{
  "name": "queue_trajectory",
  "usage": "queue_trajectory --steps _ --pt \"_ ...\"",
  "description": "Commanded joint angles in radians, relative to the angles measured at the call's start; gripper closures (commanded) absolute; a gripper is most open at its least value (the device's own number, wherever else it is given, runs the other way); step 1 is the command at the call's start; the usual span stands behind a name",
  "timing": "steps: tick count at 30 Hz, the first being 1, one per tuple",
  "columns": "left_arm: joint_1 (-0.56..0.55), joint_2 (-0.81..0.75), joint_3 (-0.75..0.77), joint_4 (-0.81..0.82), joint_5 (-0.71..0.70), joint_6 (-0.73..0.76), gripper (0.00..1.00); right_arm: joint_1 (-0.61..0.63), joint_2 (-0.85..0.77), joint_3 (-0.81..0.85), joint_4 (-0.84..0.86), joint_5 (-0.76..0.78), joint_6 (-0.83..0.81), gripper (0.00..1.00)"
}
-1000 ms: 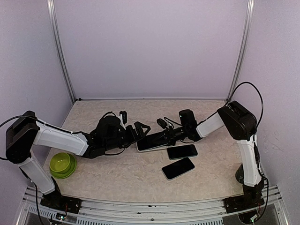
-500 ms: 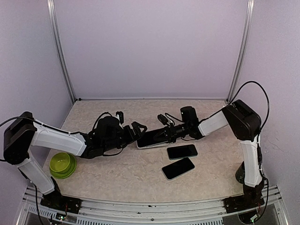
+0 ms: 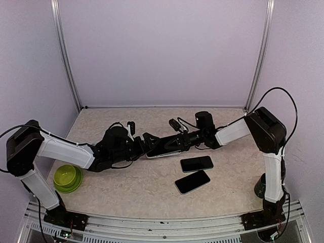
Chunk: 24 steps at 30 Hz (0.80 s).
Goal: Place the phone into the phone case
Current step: Install the phone on the phone case.
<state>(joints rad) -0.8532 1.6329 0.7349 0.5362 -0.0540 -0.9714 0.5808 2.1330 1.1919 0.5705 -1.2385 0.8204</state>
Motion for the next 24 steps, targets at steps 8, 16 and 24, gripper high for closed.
queue_trajectory --steps 8,16,24 --pt "0.006 0.033 -0.066 0.273 0.168 -0.002 0.1 0.039 -0.056 0.0 0.068 -0.045 -0.022 1.0" --pt "0.005 0.048 -0.076 0.344 0.228 -0.007 0.23 0.039 -0.049 0.007 0.071 -0.055 -0.017 1.0" --pt "0.005 0.048 -0.088 0.373 0.236 -0.007 0.42 0.039 -0.042 0.018 0.059 -0.061 -0.019 1.0"
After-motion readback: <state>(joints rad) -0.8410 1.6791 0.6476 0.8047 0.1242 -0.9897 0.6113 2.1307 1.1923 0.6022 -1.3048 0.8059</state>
